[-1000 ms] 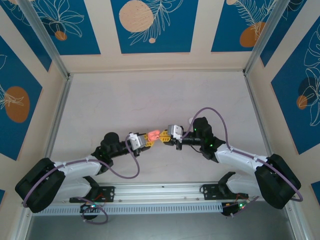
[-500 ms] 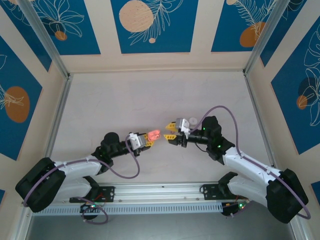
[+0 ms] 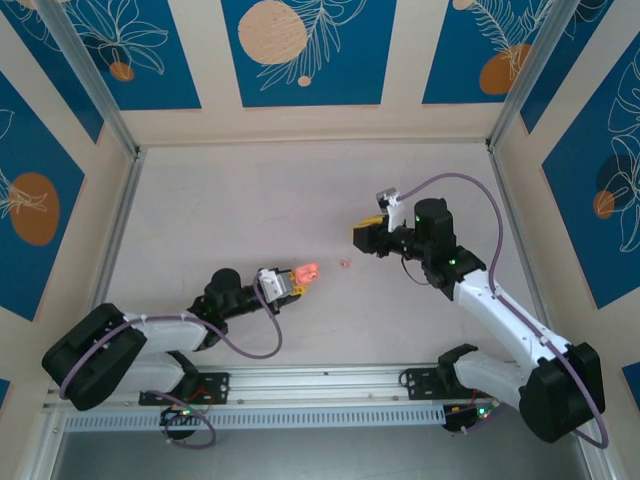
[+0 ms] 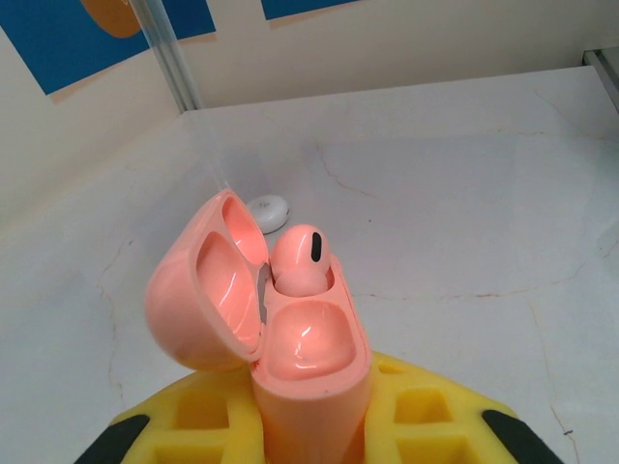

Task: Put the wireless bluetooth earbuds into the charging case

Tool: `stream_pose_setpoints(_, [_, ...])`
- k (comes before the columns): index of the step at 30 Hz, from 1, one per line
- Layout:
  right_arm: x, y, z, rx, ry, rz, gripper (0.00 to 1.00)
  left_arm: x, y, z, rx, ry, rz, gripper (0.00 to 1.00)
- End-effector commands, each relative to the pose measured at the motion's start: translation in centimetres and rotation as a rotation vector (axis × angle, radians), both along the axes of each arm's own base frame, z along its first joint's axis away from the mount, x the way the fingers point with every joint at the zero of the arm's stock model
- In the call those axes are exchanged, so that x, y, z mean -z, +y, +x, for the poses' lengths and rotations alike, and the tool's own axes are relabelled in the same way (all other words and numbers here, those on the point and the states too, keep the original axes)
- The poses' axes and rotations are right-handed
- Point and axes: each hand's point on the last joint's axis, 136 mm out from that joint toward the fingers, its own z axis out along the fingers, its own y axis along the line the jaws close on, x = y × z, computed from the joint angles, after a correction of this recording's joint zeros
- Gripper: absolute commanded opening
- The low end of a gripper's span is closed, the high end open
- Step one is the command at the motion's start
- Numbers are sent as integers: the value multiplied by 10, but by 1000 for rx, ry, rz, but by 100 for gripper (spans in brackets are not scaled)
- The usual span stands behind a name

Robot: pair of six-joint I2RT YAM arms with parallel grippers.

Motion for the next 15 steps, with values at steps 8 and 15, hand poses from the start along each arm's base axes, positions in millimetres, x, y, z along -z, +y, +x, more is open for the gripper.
stream_pose_setpoints(8, [68,-10,14,105,610,-123,50,-3,-1,0,-10,2,-19,11])
stream_pose_setpoints(15, [105,-6,21,157,732,-333,48,-4,3,-1,-25,3,-5,11])
